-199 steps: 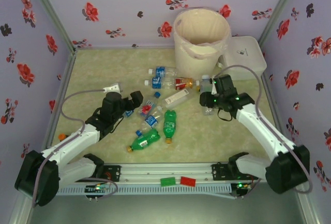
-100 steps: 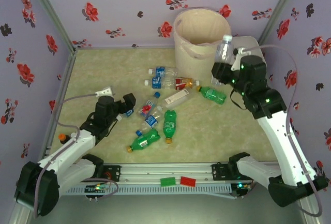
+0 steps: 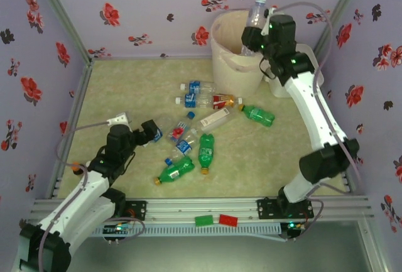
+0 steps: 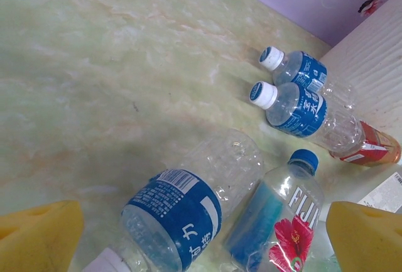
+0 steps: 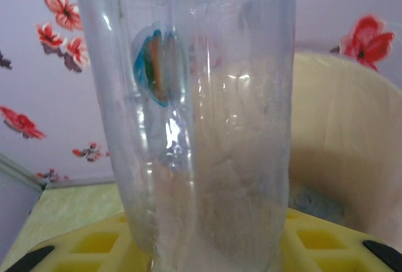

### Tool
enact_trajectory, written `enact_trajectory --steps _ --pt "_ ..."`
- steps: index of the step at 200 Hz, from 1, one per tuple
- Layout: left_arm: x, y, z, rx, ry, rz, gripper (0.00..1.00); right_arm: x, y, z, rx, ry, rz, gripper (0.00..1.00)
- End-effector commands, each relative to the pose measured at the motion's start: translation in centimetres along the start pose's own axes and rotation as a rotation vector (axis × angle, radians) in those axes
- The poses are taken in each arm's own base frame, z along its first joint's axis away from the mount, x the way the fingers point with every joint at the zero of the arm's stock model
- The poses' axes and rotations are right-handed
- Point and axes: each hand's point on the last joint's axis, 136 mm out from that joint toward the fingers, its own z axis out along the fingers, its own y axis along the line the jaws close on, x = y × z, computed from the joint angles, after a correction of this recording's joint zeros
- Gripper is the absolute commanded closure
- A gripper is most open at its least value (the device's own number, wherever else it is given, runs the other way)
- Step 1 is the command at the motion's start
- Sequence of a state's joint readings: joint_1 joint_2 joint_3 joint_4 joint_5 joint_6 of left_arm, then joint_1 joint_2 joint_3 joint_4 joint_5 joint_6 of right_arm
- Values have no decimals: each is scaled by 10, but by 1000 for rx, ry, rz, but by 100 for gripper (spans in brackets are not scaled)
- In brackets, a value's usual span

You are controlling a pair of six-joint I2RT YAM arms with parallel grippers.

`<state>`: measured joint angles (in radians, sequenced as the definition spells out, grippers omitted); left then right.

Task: Put the plastic bottles in the bin

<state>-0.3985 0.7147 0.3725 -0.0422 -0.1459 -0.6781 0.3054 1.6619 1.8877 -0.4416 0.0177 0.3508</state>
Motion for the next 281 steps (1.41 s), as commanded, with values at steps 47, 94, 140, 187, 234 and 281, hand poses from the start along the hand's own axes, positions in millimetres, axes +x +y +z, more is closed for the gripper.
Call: enact_trajectory --steps 47,94,140,187,234,281 --pt "6 11 -14 -31 29 1 0 -12 -6 77 25 -9 -34 53" --pt "4 10 -21 -31 34 4 0 11 -11 107 20 46 -27 46" --pt "3 11 -23 -34 32 -12 0 8 -5 105 -10 51 -19 0" --pt "-3 5 -24 -14 13 -19 0 -8 0 66 -2 46 -28 0" --pt "-12 -6 -18 22 -6 -1 0 15 -9 14 19 84 -10 0" --pt "-19 -24 -8 42 59 62 0 62 -12 -53 -53 120 -12 0"
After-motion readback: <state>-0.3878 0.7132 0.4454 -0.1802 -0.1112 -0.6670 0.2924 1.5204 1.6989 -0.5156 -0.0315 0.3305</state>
